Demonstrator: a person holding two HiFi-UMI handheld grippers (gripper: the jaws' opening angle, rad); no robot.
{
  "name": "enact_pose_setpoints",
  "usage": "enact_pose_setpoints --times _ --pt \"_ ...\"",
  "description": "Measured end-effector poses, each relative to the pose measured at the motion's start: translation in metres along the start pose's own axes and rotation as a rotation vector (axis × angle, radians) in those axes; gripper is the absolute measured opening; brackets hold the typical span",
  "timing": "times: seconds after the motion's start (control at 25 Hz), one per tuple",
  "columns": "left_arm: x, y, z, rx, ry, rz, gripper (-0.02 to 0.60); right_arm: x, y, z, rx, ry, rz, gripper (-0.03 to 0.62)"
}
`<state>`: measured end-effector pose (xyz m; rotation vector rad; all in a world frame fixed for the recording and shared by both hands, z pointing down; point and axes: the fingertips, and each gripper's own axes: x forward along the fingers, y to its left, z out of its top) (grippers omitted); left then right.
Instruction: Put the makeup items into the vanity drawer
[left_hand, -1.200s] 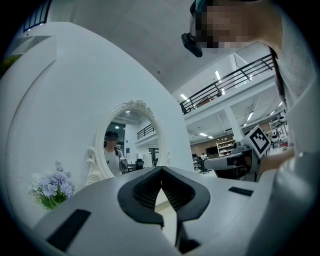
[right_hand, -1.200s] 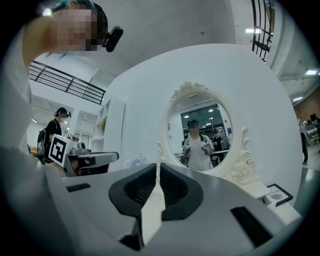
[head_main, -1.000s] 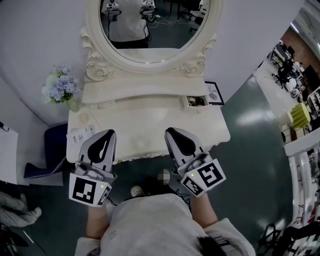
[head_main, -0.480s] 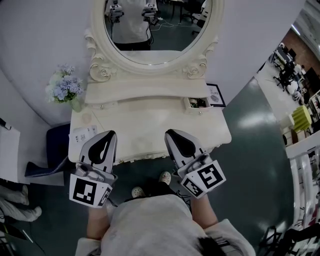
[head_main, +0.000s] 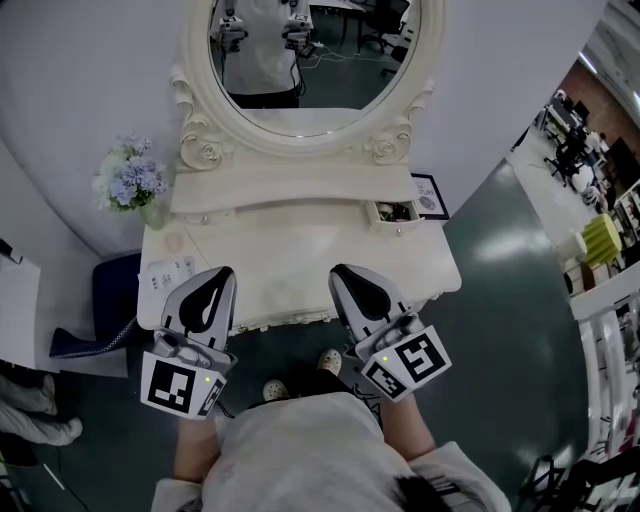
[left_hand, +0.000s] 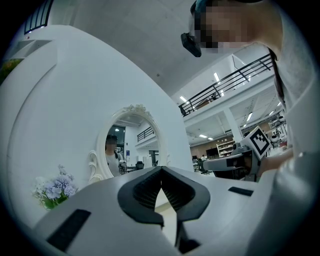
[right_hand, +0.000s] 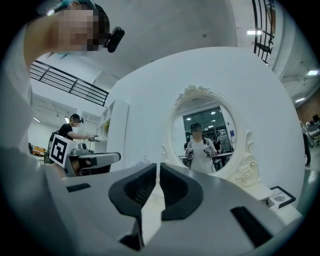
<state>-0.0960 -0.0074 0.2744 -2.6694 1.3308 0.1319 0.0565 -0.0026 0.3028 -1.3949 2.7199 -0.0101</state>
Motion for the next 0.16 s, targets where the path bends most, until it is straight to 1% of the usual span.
enact_pose_setpoints --times 0.16 --pt "-0.0012 -0.0012 0.0003 -0.004 0.003 -0.005 0.014 -0.0015 0.0025 0.0007 0.000 0.004 0.000 0.034"
